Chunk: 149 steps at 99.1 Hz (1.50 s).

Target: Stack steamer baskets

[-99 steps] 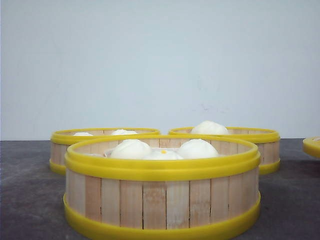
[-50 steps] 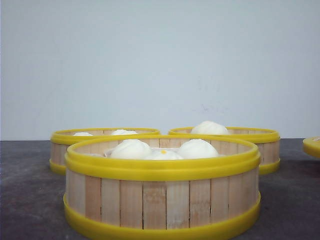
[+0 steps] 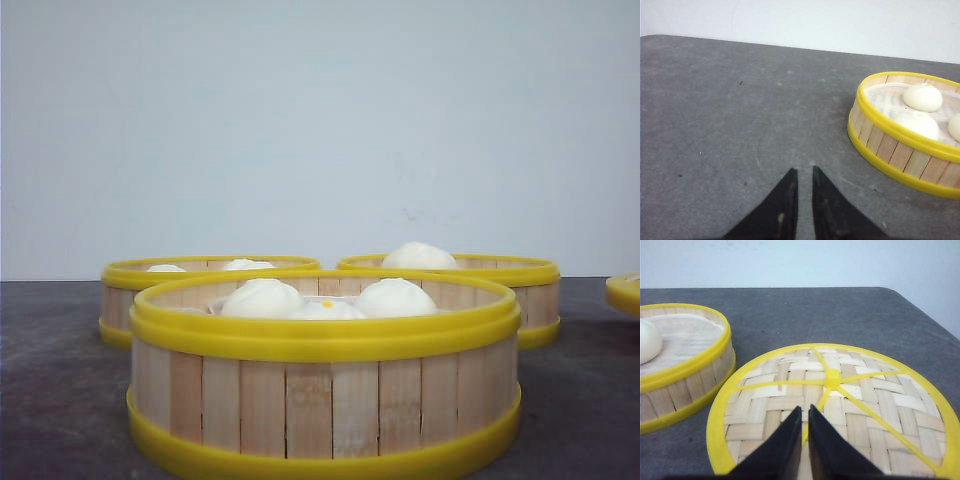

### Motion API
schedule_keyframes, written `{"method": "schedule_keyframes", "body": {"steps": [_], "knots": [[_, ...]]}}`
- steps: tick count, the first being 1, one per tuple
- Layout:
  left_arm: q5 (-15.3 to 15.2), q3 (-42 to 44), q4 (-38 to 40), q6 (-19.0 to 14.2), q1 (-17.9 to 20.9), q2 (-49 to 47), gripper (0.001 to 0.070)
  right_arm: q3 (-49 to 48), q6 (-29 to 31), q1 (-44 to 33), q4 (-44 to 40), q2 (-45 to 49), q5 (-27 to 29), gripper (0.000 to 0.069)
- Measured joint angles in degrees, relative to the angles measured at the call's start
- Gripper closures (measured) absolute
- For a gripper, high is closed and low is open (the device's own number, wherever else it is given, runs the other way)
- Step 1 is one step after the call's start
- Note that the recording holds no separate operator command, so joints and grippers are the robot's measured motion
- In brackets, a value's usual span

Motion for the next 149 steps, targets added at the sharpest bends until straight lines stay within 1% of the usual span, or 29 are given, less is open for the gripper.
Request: {"method": "schedule_keyframes", "body": {"steps": [40,47,60,72,77,84,93,105,117,127,139,149], "knots": [[0.0,0.0,0.0,0.0,0.0,0.0,0.0685,0.0,0.0,0.0,0.0,0.0,0.0,0.067],[0.0,0.0,0.0,-0.5,0.0,0.0,0.0685,0.0,0.0,0.0,0.0,0.0,0.0,0.067],[0.1,0.0,0.0,-2.8,0.0,0.0,0.0685,0.0,0.0,0.0,0.0,0.0,0.0,0.067],[0.1,0.0,0.0,-8.1,0.0,0.0,0.0685,0.0,0.9,0.0,0.4,0.0,-0.1,0.067],[0.1,0.0,0.0,-10.5,0.0,0.0,0.0685,0.0,2.9,0.0,1.1,0.0,-0.8,0.067],[0.1,0.0,0.0,-13.0,0.0,0.0,0.0685,0.0,7.8,0.0,1.4,0.0,-2.6,0.067],[0.1,0.0,0.1,-14.9,0.0,0.0,0.0685,0.0,14.1,0.0,1.4,0.0,-3.6,0.067],[0.1,0.0,0.3,-17.6,0.0,0.0,0.0685,0.0,18.0,0.0,2.2,0.0,-4.4,0.067],[0.3,0.1,2.1,-19.2,0.0,0.0,0.0685,0.0,23.4,0.0,6.1,0.0,-4.6,0.0674],[0.3,2.2,1.0,-20.7,0.0,0.5,0.0685,0.4,28.8,0.0,8.4,0.0,-5.6,0.068],[0.3,9.0,0.9,-21.2,0.0,3.5,0.0685,4.9,33.5,0.0,6.5,2.5,-5.6,0.0681],[0.3,16.0,1.3,-21.0,0.0,8.2,0.0685,12.2,34.7,0.0,3.9,7.5,-5.4,0.0681]]}}
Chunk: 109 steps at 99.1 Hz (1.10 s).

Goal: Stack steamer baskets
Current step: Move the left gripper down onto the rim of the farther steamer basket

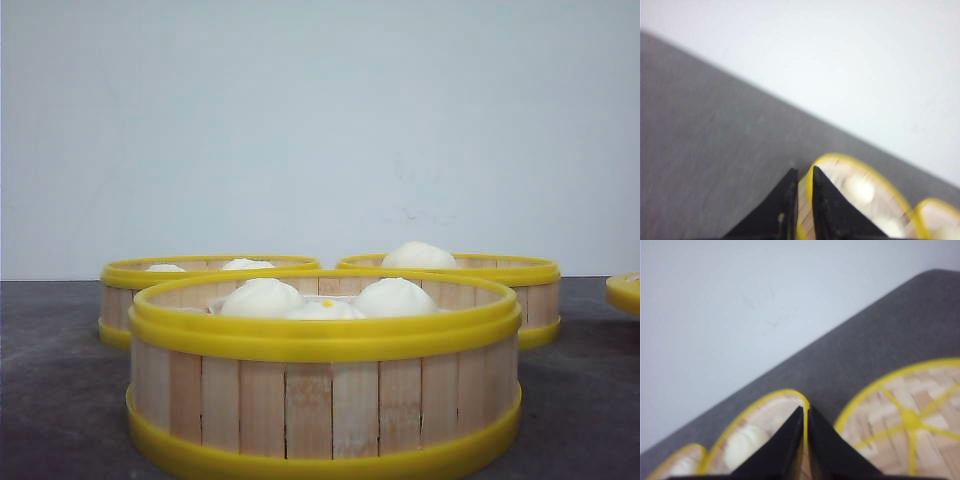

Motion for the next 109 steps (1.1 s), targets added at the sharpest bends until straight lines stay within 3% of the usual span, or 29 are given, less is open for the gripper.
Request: {"method": "schedule_keyframes", "body": {"steps": [12,32,37,42,48,54,60,66,88,109], "knots": [[0.8,9.1,-2.4,1.8,0.0,7.6,0.0685,10.8,-2.7,0.0,-4.1,8.5,0.0,0.0681],[1.5,24.1,-10.6,7.3,0.0,20.2,0.068,31.1,-15.9,0.1,-15.0,22.7,-0.2,0.0681],[1.5,26.8,-12.0,8.8,0.0,23.0,0.0642,34.4,-18.6,0.4,-17.2,25.2,-0.5,0.0681],[1.5,28.4,-12.7,9.9,0.0,25.4,0.0561,36.5,-20.8,0.7,-18.4,27.2,-1.2,0.0675],[1.5,29.6,-13.6,11.0,0.0,28.0,0.043,37.7,-22.3,1.6,-19.1,28.9,-2.6,0.0613],[1.5,30.6,-14.4,11.9,-0.2,30.9,0.033,37.8,-23.0,2.4,-19.5,30.1,-3.7,0.0476],[1.6,31.7,-14.7,12.8,-0.9,34.2,0.0279,37.8,-23.3,3.1,-19.9,31.1,-4.5,0.0336],[1.6,33.0,-14.6,13.8,-1.7,37.4,0.0258,37.8,-23.6,3.8,-19.9,31.7,-4.7,0.0267],[3.0,43.0,-15.6,16.5,-4.9,53.1,0.0247,37.8,-23.8,4.9,-18.8,32.5,-4.7,0.0222],[4.7,55.8,-24.0,17.1,-6.1,73.0,0.0247,37.8,-23.9,5.9,-18.5,32.7,-4.7,0.0222]]}}
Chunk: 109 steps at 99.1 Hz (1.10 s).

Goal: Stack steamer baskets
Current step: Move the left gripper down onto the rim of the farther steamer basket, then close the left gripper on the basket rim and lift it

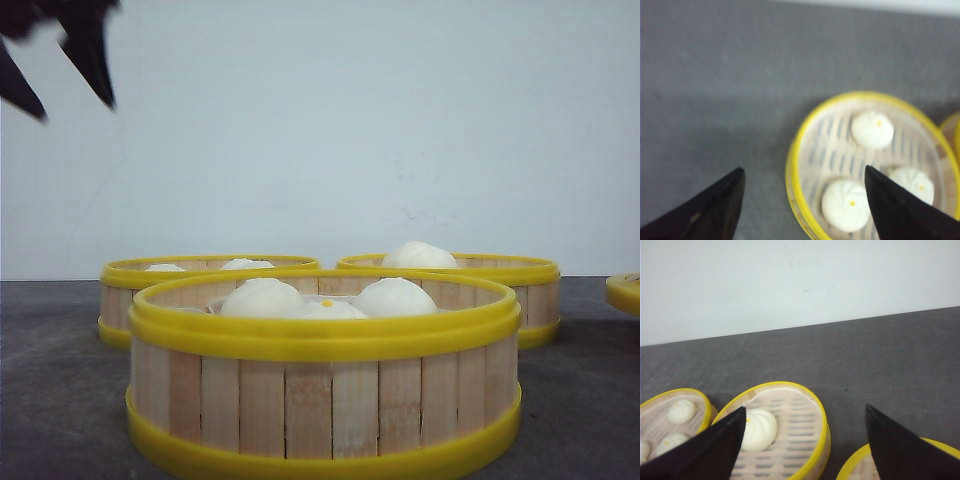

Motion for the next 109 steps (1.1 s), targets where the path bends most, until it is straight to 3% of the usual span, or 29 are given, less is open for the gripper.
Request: {"method": "schedule_keyframes", "body": {"steps": [20,39,54,71,91,109], "knots": [[0.6,10.5,-6.2,0.3,-0.1,17.0,0.0247,0.0,0.0,0.2,0.1,0.0,0.0,0.0222],[0.6,13.2,-7.9,0.8,-0.1,25.9,0.0256,0.0,0.0,0.2,0.1,0.0,0.0,0.0222],[0.6,13.2,-8.2,1.0,-0.1,28.6,0.0369,0.0,0.0,0.2,0.1,0.0,0.0,0.0222],[0.3,13.2,-8.1,1.1,-0.1,30.1,0.0435,0.0,0.0,0.2,0.1,0.0,0.0,0.0222],[-0.6,13.2,-8.0,1.0,-0.1,30.6,0.065,0.0,0.0,0.2,0.1,0.0,0.1,0.0222],[-0.9,13.2,-7.9,0.9,-0.3,30.6,0.068,0.0,0.0,0.2,0.1,0.0,0.1,0.0222]]}}
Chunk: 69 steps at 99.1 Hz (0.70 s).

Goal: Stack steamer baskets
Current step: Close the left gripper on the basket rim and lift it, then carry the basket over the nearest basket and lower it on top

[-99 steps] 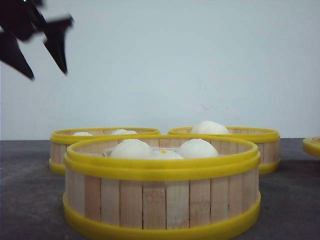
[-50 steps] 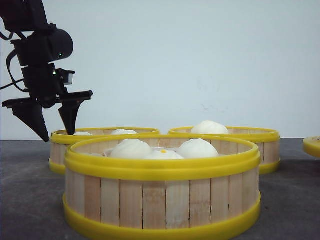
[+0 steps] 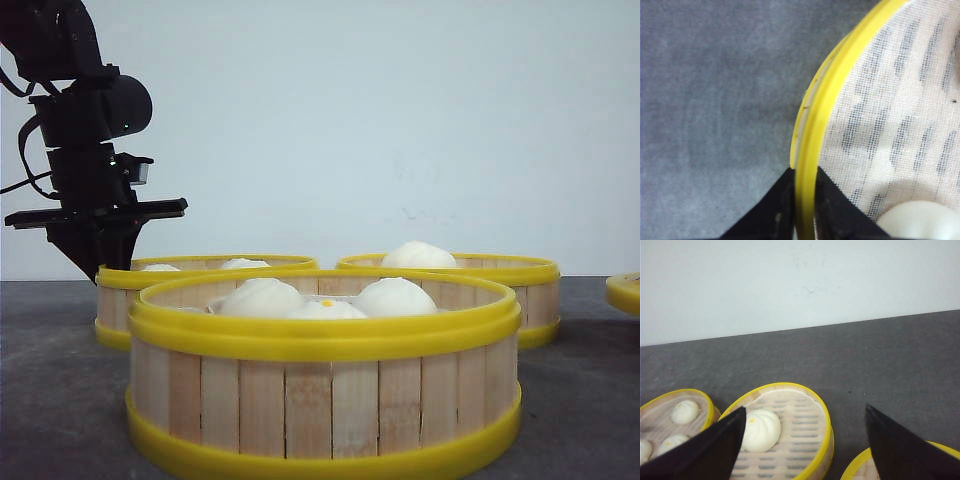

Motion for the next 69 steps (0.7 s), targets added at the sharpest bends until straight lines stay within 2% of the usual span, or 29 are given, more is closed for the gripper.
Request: {"method": "schedule_keyframes", "body": {"steps": [18,32,49,69], "knots": [[-0.7,0.0,1.4,-0.3,0.3,-1.8,0.0682,0.0,0.0,0.0,0.0,0.0,0.0,0.0222],[-0.7,-0.2,2.2,0.3,1.0,-10.8,0.0682,0.0,0.0,0.2,0.0,0.0,0.0,0.0222],[4.2,0.4,1.3,0.2,1.6,-26.1,0.0682,0.0,0.0,0.7,0.0,0.0,0.0,0.0222],[11.0,0.4,-9.3,0.4,1.2,-37.0,0.0682,0.0,0.0,1.1,0.0,0.0,0.0,0.0222]]}}
